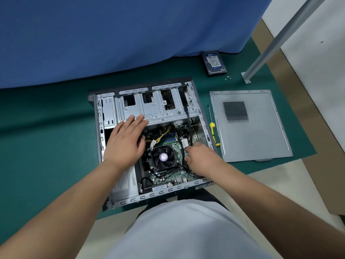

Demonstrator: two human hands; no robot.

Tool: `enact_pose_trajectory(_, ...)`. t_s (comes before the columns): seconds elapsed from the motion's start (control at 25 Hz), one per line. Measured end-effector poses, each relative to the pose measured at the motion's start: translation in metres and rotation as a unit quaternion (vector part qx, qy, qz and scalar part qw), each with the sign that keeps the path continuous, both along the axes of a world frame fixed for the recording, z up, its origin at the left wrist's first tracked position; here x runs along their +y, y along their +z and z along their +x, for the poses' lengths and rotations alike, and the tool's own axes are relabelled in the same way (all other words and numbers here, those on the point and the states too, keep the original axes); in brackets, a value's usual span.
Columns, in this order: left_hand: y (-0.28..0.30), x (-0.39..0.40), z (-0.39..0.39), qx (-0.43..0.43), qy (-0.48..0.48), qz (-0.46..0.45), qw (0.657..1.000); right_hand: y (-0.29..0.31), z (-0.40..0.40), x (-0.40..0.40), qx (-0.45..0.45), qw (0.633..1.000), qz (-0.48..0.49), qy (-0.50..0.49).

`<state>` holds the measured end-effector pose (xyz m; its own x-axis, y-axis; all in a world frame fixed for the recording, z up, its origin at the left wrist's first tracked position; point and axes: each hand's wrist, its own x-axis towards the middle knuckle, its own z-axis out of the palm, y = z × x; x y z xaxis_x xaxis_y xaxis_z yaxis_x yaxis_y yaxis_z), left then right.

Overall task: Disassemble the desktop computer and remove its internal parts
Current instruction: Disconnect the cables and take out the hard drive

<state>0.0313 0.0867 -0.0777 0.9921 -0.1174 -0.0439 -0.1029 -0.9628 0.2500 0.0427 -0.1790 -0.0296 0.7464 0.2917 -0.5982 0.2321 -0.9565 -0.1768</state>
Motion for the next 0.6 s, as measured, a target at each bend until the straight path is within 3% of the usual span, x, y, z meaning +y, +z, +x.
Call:
enact_pose_trajectory(0.2, 0.000, 0.001, -0.001, -0.005, -0.002, 0.003, 1.000, -0.004, 0.009, -0.008, -0.074, 0.990, 0.101, -0.064)
enact_pose_trajectory(0.6, -0.002, 0.002, 0.001, -0.014, -0.002, 0.006, 1.000, -0.014, 0.069, -0.001, -0.170, 0.953, 0.238, -0.075)
